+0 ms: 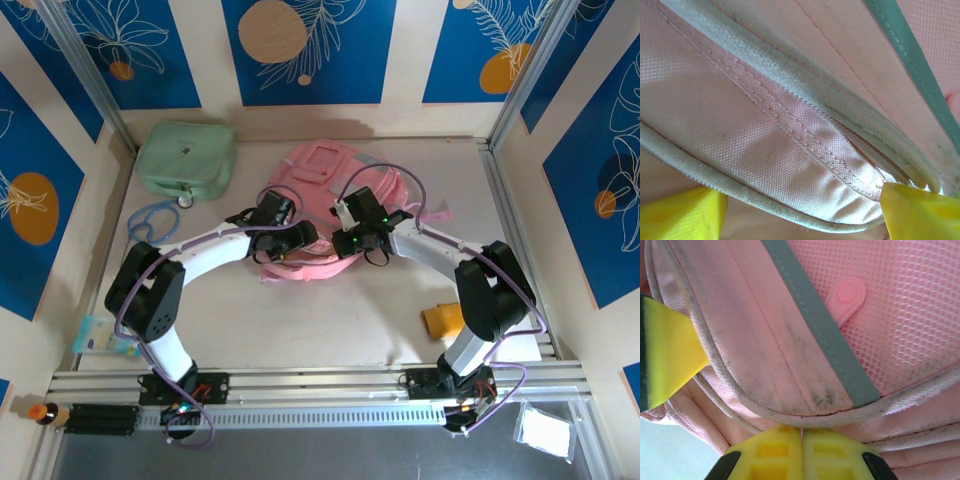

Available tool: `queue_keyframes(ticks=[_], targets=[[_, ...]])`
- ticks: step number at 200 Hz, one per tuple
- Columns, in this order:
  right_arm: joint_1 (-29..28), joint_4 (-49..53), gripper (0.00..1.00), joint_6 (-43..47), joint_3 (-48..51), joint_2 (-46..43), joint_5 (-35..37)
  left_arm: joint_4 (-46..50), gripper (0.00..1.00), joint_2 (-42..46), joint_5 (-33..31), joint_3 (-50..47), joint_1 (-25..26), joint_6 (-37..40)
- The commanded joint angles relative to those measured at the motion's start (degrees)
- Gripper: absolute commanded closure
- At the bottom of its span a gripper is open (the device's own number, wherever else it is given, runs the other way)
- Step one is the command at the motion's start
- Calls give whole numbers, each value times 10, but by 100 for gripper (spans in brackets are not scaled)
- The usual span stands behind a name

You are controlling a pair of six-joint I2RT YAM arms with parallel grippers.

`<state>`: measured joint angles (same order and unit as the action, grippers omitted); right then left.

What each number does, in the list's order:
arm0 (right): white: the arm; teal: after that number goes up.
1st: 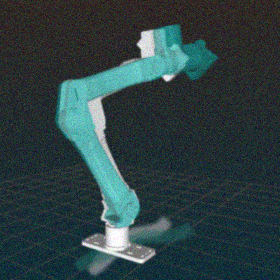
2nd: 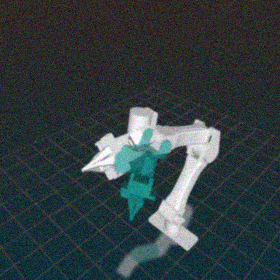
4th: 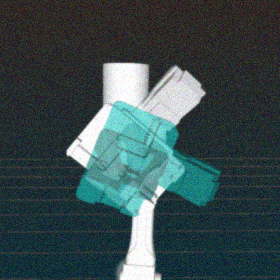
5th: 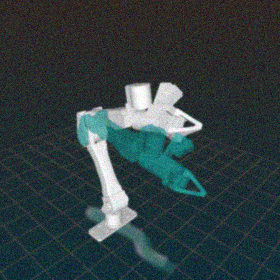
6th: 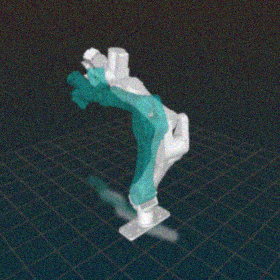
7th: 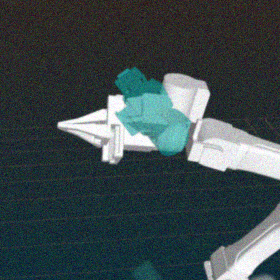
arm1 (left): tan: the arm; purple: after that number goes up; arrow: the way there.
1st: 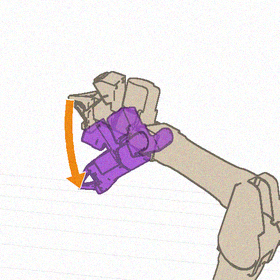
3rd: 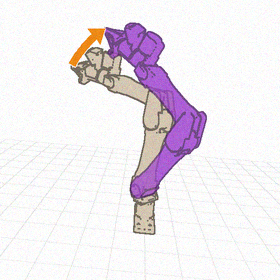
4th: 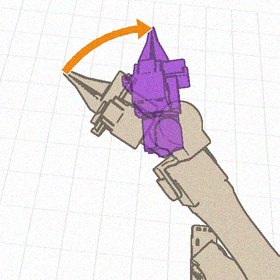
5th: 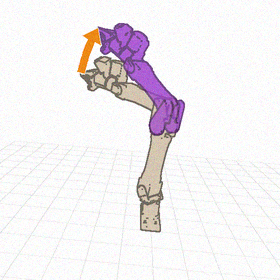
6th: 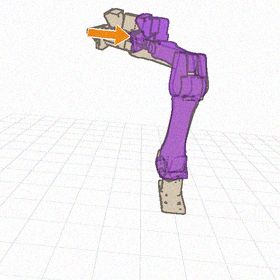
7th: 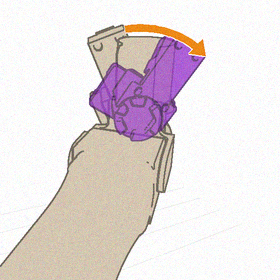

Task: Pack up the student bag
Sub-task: Unzip the student bag at the top-center of the table.

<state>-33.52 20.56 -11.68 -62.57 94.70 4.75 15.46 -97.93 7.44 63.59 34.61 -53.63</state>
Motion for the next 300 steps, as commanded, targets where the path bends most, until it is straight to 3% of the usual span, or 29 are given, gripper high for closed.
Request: queue_keyframes(ticks=[1,39,66,88,125,153,186,230,300], targets=[[-14,3,100,16,4,-20,-27,-36,18,13,20,12,-3,6],[-25,-42,100,-24,10,-25,-110,-41,18,0,38,12,-3,-1],[-30,-68,100,-64,11,-23,-114,-41,18,3,33,9,-4,-8],[-7,-90,89,-107,41,-57,-102,-23,18,21,15,3,-8,-5],[64,-142,62,-164,129,-162,-115,38,18,74,-13,-5,-10,43],[101,-116,51,-201,129,-184,-109,91,20,100,-43,6,1,77],[130,-110,40,-257,123,-176,-111,135,23,92,-102,56,49,113],[157,-102,38,-301,119,-167,-111,190,35,10,-178,155,118,119],[179,-90,37,-321,122,-162,-108,255,51,-102,-209,253,147,123]])
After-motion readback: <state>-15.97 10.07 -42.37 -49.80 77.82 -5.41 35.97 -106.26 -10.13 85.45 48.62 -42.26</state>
